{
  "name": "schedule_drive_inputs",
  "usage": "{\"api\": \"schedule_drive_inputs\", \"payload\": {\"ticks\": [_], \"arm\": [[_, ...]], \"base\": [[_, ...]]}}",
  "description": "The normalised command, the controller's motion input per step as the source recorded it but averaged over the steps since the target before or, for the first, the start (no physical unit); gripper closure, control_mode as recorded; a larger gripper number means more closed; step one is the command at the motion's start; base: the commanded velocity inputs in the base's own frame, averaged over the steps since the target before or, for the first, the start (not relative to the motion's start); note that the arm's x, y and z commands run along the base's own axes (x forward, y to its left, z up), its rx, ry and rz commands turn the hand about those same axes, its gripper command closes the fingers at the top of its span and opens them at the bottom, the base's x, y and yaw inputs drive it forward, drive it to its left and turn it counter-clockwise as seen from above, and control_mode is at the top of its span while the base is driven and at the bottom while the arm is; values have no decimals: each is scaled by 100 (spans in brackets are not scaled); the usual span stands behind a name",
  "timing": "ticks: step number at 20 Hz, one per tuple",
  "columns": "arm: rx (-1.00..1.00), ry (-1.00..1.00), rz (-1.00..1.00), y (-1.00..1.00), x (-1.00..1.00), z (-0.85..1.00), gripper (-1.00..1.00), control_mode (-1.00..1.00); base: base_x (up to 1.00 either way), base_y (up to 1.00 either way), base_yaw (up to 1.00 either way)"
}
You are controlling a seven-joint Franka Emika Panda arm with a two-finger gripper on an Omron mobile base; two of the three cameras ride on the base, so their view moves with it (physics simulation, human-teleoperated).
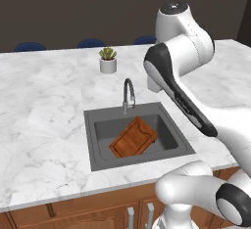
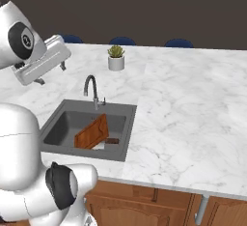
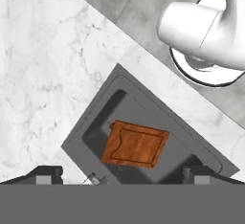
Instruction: Move the cutting board and knife to the sink. Then move spray from the cabinet to the counter.
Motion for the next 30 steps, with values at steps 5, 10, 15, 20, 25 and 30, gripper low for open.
{"api": "schedule_drive_inputs", "payload": {"ticks": [5, 10, 15, 20, 25, 30], "arm": [[26, 0, -35, -25, -83, 1, -100, -100], [16, 0, -37, -2, -35, 0, -100, -100], [0, 0, -12, -11, 0, -6, -100, -100], [9, 1, -2, -29, 0, -14, -100, -100], [15, 9, -1, -23, 0, -18, -100, -100], [4, 6, -4, -3, 0, -27, -100, -100]], "base": [[0, 0, 0], [0, 0, 0], [0, 0, 0], [0, 0, 0], [0, 0, 0], [0, 0, 0]]}}
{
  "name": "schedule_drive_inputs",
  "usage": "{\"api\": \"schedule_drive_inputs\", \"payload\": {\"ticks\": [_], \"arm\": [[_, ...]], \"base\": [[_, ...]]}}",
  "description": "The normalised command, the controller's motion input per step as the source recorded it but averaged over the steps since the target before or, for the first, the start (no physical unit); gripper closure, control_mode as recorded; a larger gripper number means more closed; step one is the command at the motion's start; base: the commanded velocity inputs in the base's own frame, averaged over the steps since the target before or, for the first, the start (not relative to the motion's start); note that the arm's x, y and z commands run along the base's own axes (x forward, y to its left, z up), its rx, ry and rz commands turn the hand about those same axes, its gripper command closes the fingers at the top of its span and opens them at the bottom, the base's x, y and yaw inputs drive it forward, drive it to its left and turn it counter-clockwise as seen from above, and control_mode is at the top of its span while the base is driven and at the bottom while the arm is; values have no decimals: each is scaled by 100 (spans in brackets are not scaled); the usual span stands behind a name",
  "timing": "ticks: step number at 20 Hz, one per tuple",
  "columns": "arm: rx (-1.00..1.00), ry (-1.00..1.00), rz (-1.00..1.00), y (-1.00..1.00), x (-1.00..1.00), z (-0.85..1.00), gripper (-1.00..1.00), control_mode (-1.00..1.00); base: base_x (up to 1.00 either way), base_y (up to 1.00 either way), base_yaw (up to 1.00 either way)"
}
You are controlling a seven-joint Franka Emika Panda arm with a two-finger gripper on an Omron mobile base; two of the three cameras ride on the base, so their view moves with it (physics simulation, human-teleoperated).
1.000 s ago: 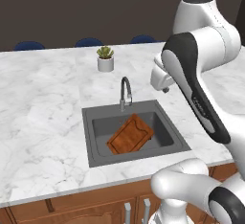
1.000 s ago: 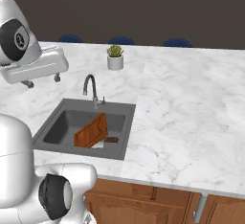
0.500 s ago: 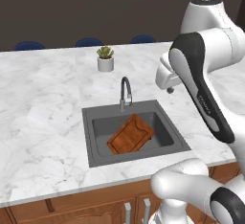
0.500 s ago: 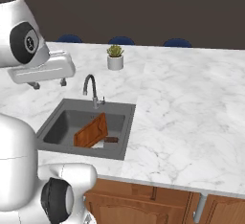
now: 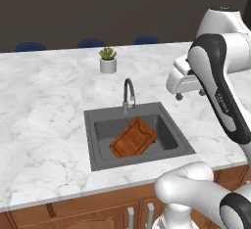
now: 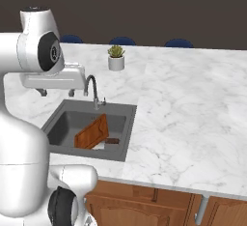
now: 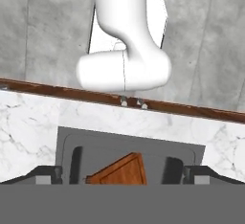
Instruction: Move the cutting board and knife to the sink. Then move spray from the cabinet to the counter.
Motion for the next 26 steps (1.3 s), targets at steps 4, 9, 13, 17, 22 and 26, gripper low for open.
{"api": "schedule_drive_inputs", "payload": {"ticks": [4, 9, 13, 17, 22, 26], "arm": [[0, 1, -4, 0, 0, -21, -100, -100], [1, 1, -1, -1, 0, -17, -100, -100], [1, 0, 0, -1, -3, -4, -100, 100], [0, 0, 0, 0, 0, 0, -100, 100], [0, 0, 0, 0, 0, 0, -100, 100], [0, 0, 0, 0, 0, 0, -100, 100]], "base": [[0, 0, 0], [0, 0, 0], [-51, 0, 0], [-100, 36, 2], [-77, 96, 59], [-26, 24, 100]]}}
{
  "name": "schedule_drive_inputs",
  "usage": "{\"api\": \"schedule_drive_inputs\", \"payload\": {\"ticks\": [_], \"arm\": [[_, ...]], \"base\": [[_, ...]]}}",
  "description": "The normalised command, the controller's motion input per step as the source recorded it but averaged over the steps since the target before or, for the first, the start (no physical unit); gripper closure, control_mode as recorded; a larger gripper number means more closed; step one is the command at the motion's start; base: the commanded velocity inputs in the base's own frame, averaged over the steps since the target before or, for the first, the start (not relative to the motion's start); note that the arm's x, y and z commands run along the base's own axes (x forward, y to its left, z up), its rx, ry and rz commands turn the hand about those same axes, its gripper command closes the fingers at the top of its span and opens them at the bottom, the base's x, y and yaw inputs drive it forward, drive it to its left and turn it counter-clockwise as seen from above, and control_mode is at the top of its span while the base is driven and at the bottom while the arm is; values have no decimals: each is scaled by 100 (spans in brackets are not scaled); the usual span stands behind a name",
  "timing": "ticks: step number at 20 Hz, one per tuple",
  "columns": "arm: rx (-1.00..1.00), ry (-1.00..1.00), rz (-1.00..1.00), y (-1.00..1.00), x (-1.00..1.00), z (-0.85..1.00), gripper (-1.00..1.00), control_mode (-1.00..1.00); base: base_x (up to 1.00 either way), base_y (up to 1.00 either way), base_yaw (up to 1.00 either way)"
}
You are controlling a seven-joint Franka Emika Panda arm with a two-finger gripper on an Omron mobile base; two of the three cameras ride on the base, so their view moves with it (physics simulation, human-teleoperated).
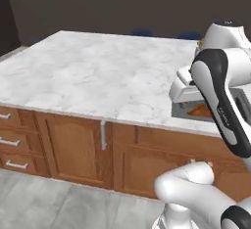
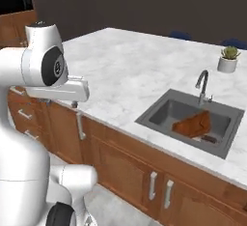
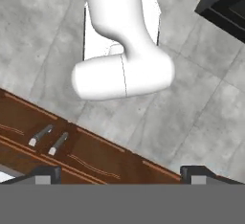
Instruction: Move the cutting board and knife to the sink. Then move spray from the cabinet to the counter.
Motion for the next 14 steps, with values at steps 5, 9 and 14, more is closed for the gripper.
{"api": "schedule_drive_inputs", "payload": {"ticks": [5, 9, 14], "arm": [[0, 0, 0, 0, 0, 0, -100, 100], [0, 0, 0, 0, 0, 0, -100, 100], [0, 0, 0, 0, 0, 0, -100, 100]], "base": [[-20, 17, 100], [32, 7, 90], [99, 9, 64]]}}
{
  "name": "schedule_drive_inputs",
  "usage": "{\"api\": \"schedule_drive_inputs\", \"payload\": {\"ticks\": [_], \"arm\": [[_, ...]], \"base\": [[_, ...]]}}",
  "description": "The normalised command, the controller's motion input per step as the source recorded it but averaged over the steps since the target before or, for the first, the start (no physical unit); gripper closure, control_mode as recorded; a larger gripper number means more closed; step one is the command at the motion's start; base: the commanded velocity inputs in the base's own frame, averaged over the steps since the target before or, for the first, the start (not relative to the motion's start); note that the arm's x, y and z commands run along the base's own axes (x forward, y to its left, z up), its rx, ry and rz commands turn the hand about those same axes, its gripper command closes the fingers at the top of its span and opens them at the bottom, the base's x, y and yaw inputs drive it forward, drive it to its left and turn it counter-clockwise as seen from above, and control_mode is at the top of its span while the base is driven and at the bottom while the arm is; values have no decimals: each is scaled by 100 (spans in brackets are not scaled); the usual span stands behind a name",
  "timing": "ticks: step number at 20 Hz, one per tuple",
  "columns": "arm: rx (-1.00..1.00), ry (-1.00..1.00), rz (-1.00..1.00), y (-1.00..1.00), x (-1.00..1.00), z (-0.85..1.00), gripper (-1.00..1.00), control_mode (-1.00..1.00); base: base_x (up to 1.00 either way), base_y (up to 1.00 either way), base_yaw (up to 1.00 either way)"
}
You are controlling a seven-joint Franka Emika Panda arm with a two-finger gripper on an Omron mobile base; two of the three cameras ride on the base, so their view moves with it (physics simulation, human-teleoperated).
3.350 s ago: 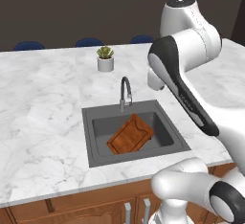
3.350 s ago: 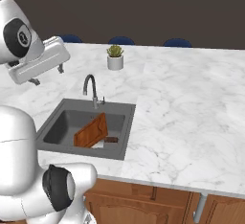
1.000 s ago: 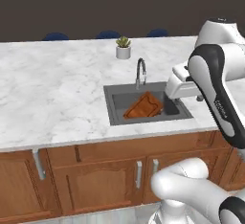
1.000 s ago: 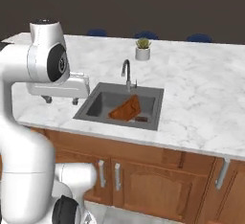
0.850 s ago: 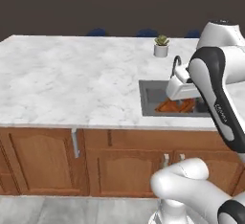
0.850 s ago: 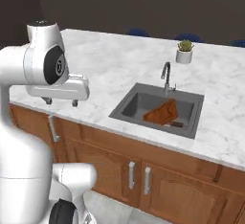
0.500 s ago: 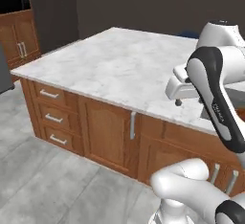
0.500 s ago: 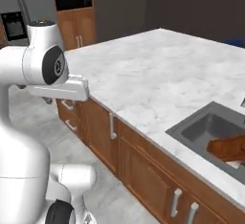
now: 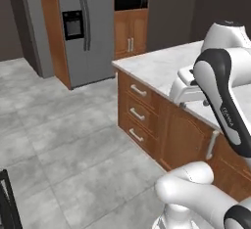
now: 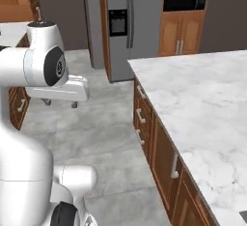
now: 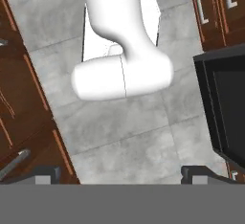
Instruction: Move the cutting board and knife to the sink. Then move spray from the cabinet to the counter.
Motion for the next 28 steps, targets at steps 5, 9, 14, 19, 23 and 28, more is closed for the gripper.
{"api": "schedule_drive_inputs", "payload": {"ticks": [5, 9, 14, 19, 23, 28], "arm": [[0, 0, 0, 0, 0, 0, -100, 100], [0, 0, 0, 0, 0, 0, -100, 100], [0, 0, 0, 0, 0, 0, -100, 100], [0, 0, 0, 0, 0, 0, -100, 100], [0, 0, 0, 0, 0, 0, -100, 100], [0, 0, 0, 0, 0, 0, -100, 100]], "base": [[100, 11, 30], [100, 37, 13], [100, 39, 11], [100, 34, 14], [100, 16, 14], [100, 7, 15]]}}
